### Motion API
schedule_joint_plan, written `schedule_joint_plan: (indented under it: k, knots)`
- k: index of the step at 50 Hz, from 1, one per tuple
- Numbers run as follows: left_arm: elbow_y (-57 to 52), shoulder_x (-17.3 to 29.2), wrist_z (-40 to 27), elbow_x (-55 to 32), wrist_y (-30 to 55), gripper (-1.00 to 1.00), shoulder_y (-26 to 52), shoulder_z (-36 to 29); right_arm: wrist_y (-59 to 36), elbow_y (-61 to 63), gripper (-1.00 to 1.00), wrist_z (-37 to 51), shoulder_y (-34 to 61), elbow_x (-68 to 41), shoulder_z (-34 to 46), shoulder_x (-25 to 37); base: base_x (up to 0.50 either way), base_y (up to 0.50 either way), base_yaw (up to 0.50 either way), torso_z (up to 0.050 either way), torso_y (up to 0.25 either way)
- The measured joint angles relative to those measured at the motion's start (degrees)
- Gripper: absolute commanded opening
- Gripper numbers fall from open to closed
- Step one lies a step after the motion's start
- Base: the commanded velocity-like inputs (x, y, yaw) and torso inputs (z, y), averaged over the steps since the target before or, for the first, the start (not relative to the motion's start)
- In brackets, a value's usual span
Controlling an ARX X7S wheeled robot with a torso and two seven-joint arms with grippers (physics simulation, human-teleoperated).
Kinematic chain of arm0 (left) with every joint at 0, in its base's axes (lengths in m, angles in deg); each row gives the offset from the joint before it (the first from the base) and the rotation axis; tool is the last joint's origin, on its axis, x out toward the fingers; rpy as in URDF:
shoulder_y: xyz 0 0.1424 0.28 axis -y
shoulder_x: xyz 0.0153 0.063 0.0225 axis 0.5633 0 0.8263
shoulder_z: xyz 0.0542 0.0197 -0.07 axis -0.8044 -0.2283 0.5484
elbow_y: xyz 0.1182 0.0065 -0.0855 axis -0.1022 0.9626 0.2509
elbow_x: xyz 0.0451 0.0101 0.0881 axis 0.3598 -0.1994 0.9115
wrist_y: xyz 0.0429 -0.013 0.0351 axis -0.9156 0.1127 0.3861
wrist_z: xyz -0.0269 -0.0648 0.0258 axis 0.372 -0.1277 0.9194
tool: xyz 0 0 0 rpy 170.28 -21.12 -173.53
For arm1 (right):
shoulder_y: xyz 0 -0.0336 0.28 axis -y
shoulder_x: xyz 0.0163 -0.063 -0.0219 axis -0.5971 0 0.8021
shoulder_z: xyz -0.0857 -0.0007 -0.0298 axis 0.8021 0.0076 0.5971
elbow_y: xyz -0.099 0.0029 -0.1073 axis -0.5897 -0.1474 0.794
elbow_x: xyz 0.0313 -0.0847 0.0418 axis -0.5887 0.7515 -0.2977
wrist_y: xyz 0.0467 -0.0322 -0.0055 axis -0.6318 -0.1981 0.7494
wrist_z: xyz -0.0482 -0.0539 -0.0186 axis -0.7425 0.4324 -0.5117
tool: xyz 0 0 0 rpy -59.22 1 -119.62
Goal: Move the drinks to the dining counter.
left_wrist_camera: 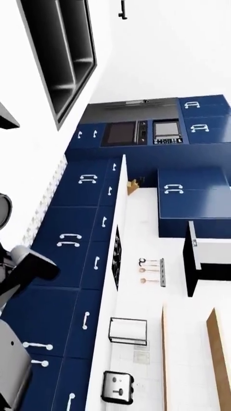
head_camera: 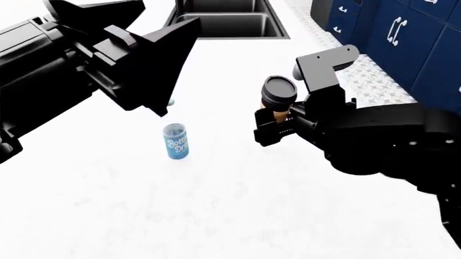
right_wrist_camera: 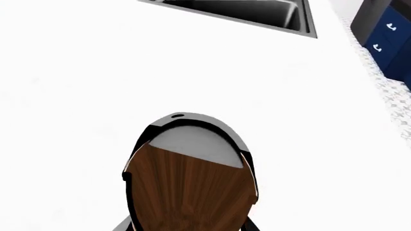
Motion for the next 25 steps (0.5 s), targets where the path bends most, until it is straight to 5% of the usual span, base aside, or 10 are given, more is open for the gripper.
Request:
schedule_joint_plan:
  k: [25]
  knots:
    - [-1.56,0.38,-0.05,-0.89,-1.35,1.00,-0.06,0.48,-1.45,-1.37,-1.00,0.21,-0.21,-1.22,0.66,0.02,0.00,0.00,0.00,0.000,0.000]
